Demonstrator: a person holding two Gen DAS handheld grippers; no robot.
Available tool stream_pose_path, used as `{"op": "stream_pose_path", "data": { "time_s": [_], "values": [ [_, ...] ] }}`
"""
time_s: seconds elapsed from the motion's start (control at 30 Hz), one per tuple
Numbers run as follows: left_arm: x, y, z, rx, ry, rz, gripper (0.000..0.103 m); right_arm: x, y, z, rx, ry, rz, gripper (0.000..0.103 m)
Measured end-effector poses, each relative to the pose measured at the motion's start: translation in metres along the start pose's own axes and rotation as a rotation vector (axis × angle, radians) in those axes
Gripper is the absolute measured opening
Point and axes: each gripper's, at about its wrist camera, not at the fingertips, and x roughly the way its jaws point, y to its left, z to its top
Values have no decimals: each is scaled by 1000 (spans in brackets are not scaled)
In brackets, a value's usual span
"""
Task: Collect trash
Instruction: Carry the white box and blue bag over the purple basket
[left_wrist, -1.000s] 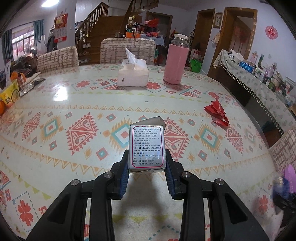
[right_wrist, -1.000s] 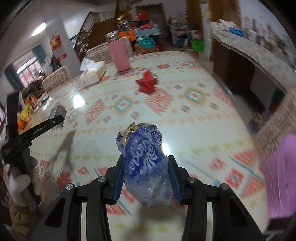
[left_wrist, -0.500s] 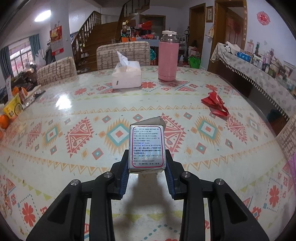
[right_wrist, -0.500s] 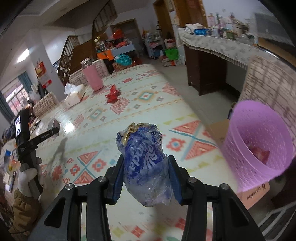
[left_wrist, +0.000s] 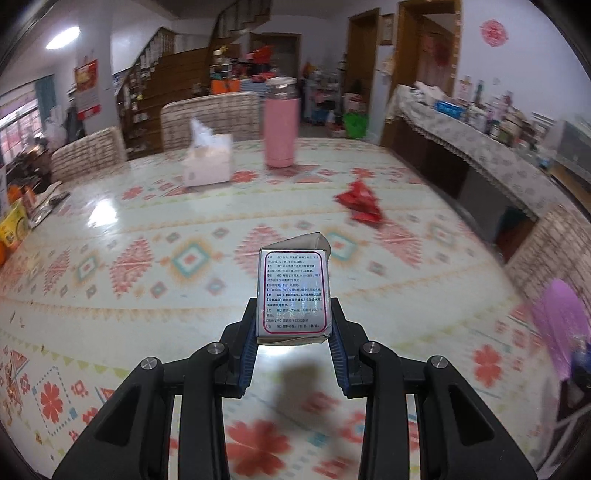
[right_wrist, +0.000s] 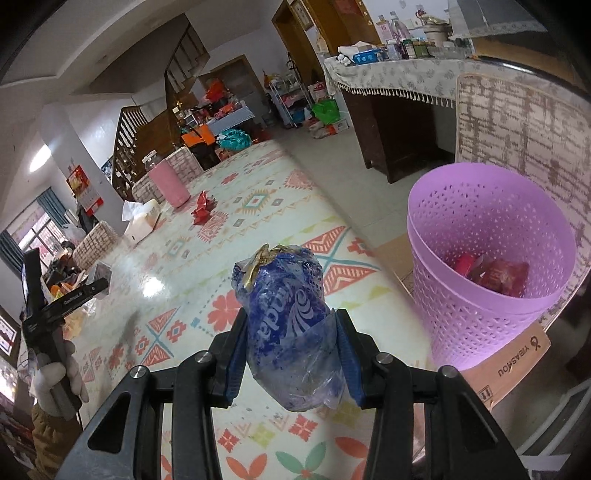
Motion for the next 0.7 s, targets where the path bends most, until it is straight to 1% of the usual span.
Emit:
{"op": "stream_pose_path", "data": {
  "time_s": [0.2, 0.4, 0.53, 0.7],
  "values": [
    [-31, -52, -3, 69, -37, -54, 33, -6, -12, -5, 17, -12, 7, 49],
    [-53, -96, -10, 155, -78, -71, 33, -15, -23, -8, 19, -36, -12, 49],
    [-57, -124, -18, 231, -100, -53, 33, -17, -33, -11, 40, -42, -9, 49],
    [-46, -147, -26, 289, -70, -60, 33, -12, -43, -12, 60, -30, -7, 49]
  ]
}}
